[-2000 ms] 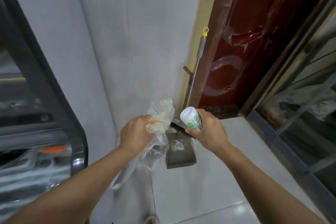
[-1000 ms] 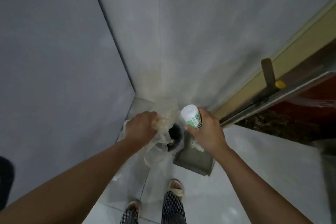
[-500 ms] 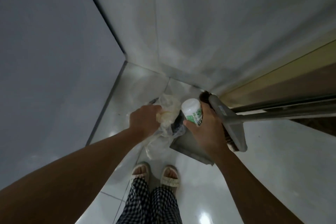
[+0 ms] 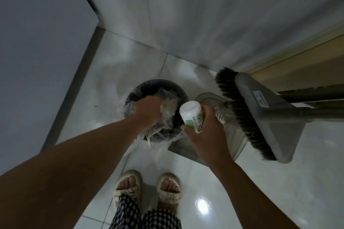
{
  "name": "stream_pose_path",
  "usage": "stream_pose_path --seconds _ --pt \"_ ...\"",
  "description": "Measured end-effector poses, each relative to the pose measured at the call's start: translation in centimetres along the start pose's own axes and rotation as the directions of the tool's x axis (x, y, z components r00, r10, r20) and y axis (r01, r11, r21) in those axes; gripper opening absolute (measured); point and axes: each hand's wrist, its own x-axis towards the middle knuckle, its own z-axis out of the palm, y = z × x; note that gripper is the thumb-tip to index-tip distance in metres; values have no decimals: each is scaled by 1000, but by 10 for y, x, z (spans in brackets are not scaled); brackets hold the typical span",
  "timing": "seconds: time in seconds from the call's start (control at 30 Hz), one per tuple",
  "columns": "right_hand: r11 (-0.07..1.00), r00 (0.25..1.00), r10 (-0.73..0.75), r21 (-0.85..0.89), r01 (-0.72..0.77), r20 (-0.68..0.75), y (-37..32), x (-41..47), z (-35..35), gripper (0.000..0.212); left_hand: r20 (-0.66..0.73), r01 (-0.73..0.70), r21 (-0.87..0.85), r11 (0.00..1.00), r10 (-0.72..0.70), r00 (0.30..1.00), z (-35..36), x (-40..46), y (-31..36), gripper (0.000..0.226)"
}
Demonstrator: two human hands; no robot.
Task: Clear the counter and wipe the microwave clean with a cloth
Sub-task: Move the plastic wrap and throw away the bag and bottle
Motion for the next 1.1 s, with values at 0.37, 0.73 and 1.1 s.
stream_pose_path --seconds 0.37,0.73,1.1 --pt "995 996 -79 -58 81 44 -13 29 43 61 -44 -140 -190 972 134 990 -2 6 -36 59" --pt "963 977 -106 -227 147 187 -34 61 117 49 -130 -123 -163 979 102 986 -38 -37 -89 65" --pt "910 965 -122 -361 203 234 -16 85 133 73 -127 -130 -130 983 114 985 -30 -41 -95 61"
